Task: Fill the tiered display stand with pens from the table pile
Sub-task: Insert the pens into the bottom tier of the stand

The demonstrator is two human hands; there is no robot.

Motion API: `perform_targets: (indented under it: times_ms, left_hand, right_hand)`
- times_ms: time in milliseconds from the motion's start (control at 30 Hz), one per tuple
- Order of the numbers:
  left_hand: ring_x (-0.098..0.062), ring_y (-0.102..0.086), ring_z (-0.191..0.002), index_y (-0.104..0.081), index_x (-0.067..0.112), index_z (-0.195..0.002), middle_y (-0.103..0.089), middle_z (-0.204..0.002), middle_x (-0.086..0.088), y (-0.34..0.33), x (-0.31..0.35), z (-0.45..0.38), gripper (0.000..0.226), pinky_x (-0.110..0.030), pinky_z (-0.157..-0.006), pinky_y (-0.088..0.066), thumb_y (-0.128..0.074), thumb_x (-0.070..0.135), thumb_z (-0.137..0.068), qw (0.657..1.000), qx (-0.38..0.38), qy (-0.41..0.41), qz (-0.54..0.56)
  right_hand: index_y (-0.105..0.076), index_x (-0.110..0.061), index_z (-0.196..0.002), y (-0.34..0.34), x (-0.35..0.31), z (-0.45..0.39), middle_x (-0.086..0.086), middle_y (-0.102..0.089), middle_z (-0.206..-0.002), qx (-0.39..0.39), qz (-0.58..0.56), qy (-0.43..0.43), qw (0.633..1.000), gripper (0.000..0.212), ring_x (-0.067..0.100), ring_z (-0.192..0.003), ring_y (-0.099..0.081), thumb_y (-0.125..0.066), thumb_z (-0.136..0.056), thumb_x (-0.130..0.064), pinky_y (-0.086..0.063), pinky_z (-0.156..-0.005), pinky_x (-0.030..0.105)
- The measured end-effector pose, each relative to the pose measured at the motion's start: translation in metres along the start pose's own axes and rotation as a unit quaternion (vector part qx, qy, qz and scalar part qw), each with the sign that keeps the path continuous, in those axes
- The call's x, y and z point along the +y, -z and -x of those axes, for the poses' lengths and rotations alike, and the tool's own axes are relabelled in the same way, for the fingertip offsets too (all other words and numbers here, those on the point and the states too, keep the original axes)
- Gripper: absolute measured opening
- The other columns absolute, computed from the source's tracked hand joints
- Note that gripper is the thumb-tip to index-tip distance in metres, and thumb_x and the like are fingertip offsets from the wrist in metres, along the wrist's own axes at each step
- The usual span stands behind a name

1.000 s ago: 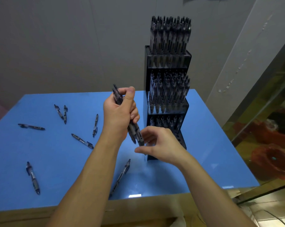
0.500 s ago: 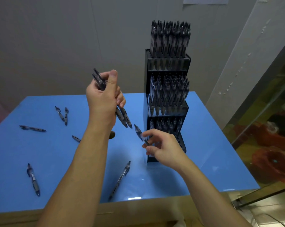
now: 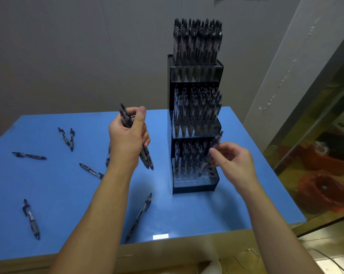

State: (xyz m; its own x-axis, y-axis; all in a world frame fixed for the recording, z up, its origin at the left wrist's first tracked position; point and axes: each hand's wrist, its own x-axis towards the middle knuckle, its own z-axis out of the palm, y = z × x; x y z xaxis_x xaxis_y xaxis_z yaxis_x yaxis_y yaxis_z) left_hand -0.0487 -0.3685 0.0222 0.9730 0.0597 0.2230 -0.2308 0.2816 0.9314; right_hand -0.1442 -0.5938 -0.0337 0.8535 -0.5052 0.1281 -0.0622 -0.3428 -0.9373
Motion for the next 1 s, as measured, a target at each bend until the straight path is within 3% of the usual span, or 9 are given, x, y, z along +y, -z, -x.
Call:
perform_targets:
  times_ms: [133, 333, 433, 533, 633, 767, 1000]
  left_hand:
    - [-0.017, -0.031, -0.041, -0.054, 0.011, -0.091, -0.035, -0.048, 0.005, -0.001, -0.007, 0.001, 0.016, -0.028, -0.043, -0.034, -0.062, 0.018, -0.103, 1.0, -0.006, 0.008, 0.0]
    - [-0.018, -0.03, -0.043, -0.056, 0.01, -0.091, -0.034, -0.05, 0.003, -0.001, -0.012, 0.003, 0.016, -0.028, -0.043, -0.035, -0.062, 0.018, -0.103, 1.0, -0.01, 0.013, -0.011]
    - [-0.017, -0.03, -0.044, -0.056, 0.006, -0.095, -0.034, -0.05, 0.005, 0.0, -0.013, 0.004, 0.016, -0.028, -0.043, -0.035, -0.061, 0.018, -0.103, 1.0, -0.009, 0.014, -0.017]
    - [-0.017, -0.031, -0.044, -0.056, 0.007, -0.094, -0.035, -0.05, 0.005, 0.002, -0.014, 0.005, 0.016, -0.028, -0.044, -0.035, -0.061, 0.019, -0.104, 1.0, -0.009, 0.015, -0.024]
    - [-0.017, -0.032, -0.044, -0.057, 0.01, -0.092, -0.036, -0.051, 0.004, 0.003, -0.015, 0.005, 0.016, -0.029, -0.044, -0.036, -0.062, 0.02, -0.104, 0.999, -0.009, 0.015, -0.035]
    - [-0.017, -0.034, -0.045, -0.058, 0.011, -0.093, -0.038, -0.051, 0.005, 0.003, -0.018, 0.007, 0.015, -0.03, -0.045, -0.037, -0.062, 0.022, -0.103, 0.998, -0.012, 0.018, -0.052]
    - [-0.017, -0.034, -0.045, -0.059, 0.013, -0.092, -0.04, -0.051, 0.005, 0.002, -0.022, 0.012, 0.015, -0.031, -0.046, -0.037, -0.063, 0.023, -0.103, 0.998, -0.02, 0.025, -0.063]
  right_hand:
    - [-0.074, -0.019, -0.079, 0.009, 0.0, -0.009, -0.002, -0.074, -0.071, 0.053, 0.049, 0.01, 0.997, 0.006, 0.022, -0.072, -0.073, -0.075, -0.082, -0.014, -0.063, -0.076, 0.047]
    - [-0.065, -0.013, -0.076, 0.01, -0.002, -0.014, 0.0, -0.072, -0.071, 0.038, 0.052, 0.025, 0.998, 0.015, 0.024, -0.071, -0.073, -0.079, -0.082, -0.012, -0.062, -0.076, 0.045]
    - [-0.069, -0.013, -0.086, 0.011, 0.0, -0.015, 0.004, -0.073, -0.076, 0.018, 0.024, 0.037, 0.999, 0.011, 0.026, -0.075, -0.073, -0.079, -0.084, -0.006, -0.062, -0.078, 0.047]
    - [-0.077, -0.021, -0.102, 0.01, 0.001, -0.016, 0.002, -0.075, -0.079, 0.009, 0.011, 0.048, 0.999, 0.023, 0.024, -0.077, -0.073, -0.079, -0.085, -0.006, -0.063, -0.08, 0.047]
    - [-0.078, -0.019, -0.087, 0.01, -0.002, -0.018, -0.002, -0.075, -0.072, 0.021, 0.025, 0.037, 0.999, 0.011, 0.02, -0.067, -0.073, -0.086, -0.081, -0.016, -0.064, -0.075, 0.04]
    - [-0.074, -0.016, -0.072, 0.004, -0.005, -0.023, -0.003, -0.071, -0.062, 0.074, 0.065, 0.02, 0.995, 0.022, 0.014, -0.055, -0.07, -0.091, -0.074, -0.03, -0.063, -0.07, 0.04]
    - [-0.07, -0.015, -0.069, -0.008, 0.004, -0.025, -0.001, -0.071, -0.064, 0.083, 0.107, -0.004, 0.991, 0.032, 0.02, -0.068, -0.073, -0.09, -0.074, -0.04, -0.06, -0.073, 0.033]
